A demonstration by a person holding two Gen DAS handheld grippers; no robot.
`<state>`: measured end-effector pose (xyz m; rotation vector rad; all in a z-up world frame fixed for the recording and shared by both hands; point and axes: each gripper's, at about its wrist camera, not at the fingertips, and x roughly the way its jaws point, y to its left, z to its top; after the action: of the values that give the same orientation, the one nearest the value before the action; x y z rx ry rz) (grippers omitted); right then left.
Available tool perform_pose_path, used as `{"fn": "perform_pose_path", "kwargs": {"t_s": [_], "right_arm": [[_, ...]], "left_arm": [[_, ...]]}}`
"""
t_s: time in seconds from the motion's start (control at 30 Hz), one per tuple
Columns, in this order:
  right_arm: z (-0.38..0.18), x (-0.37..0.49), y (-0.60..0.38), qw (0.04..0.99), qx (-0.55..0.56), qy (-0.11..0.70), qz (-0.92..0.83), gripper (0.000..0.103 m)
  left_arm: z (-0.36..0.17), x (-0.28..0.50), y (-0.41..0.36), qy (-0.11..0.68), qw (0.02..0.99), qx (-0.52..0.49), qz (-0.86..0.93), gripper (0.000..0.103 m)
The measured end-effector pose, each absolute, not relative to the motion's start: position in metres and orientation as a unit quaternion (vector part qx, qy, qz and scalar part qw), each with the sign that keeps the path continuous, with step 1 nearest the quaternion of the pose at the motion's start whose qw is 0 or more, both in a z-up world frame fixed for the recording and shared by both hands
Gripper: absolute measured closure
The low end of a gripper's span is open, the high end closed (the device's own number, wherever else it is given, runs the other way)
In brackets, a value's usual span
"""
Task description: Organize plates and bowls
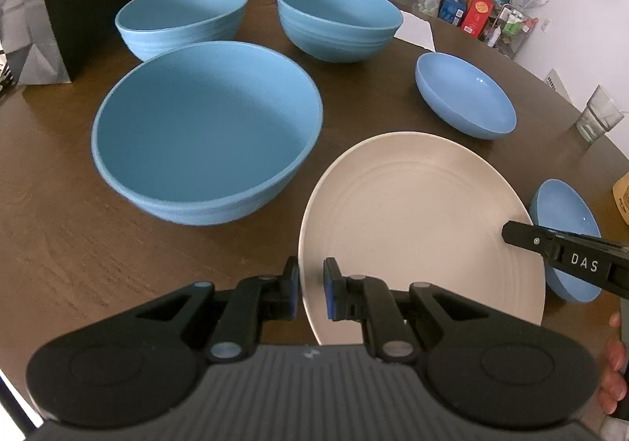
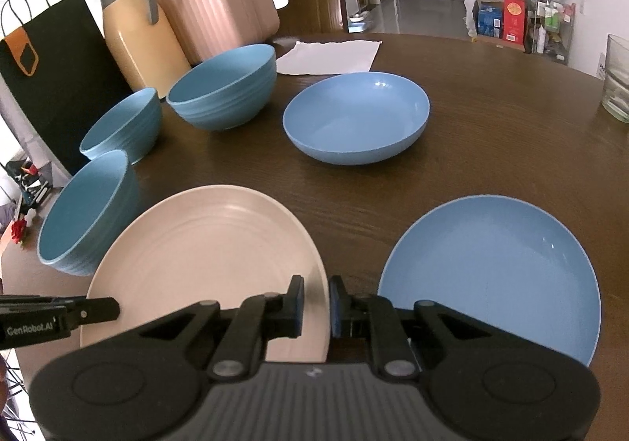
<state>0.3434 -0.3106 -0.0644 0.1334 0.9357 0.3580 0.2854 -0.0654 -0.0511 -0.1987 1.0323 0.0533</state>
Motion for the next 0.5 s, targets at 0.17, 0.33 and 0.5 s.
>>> {"fn": "perform_pose_path", "kwargs": {"t_s": [0.17, 0.33, 0.5], "right_arm": [[-0.064, 0.327, -0.305, 0.876, 0.067, 0.446, 0.169, 0.090], [-0.064, 0.312, -0.298, 0.877, 0.069, 0.446, 0.168, 0.090], [-0.064, 0.297, -0.291, 0.878, 0.067, 0.445, 0.167, 0.090]], "left_arm": [[-0.049, 0.274, -0.060, 0.490, 0.866, -0.094, 0.024, 0.090], [-0.048, 0.262, -0.055, 0.485, 0.870, -0.093, 0.021, 0.090], [-0.051, 0.250, -0.045, 0.487, 0.868, -0.095, 0.021, 0.090]]}}
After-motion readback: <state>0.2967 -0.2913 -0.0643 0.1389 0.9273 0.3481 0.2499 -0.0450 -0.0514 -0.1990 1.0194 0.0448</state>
